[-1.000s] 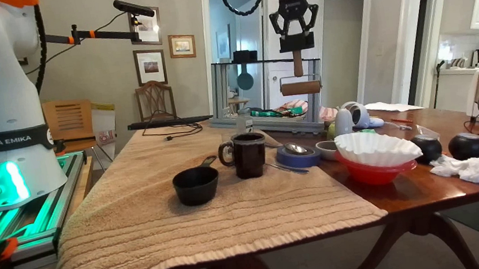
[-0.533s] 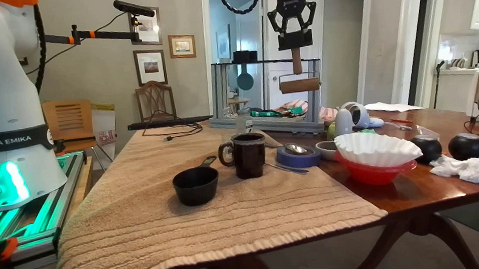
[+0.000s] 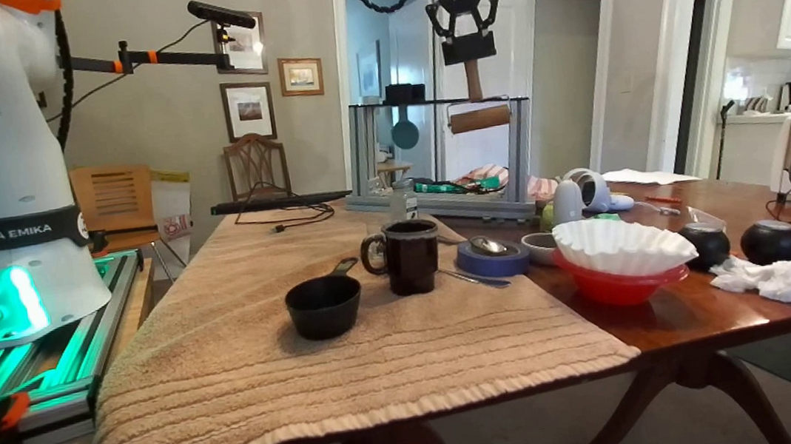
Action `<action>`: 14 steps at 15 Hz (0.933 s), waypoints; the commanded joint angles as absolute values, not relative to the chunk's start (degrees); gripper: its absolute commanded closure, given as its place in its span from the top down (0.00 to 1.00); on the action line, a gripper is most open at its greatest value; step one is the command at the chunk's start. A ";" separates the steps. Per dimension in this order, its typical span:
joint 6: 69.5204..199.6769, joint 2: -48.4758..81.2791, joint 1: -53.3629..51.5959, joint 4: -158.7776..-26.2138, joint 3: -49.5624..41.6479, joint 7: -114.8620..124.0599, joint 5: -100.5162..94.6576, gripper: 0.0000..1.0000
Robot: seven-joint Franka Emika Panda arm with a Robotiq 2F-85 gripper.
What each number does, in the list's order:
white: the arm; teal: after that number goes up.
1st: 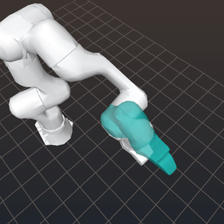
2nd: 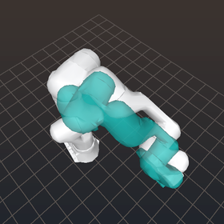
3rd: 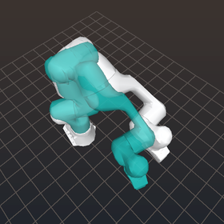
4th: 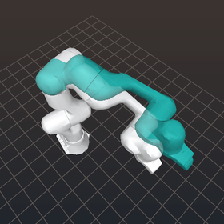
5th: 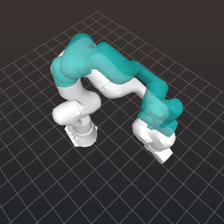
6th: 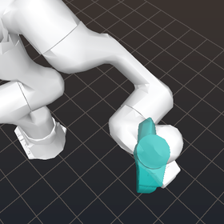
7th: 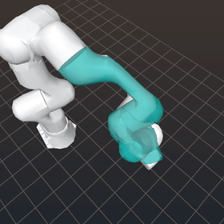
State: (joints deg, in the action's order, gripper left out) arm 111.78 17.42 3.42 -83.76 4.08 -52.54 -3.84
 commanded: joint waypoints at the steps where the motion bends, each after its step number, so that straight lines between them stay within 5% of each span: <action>1: 105.49 18.52 2.09 -80.02 4.40 -56.44 -4.74 0.22; 14: 103.79 26.47 -0.12 -71.11 6.14 -55.48 -0.67 0.22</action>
State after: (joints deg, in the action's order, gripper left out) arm 105.77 23.48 0.44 -75.02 6.10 -56.80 -1.38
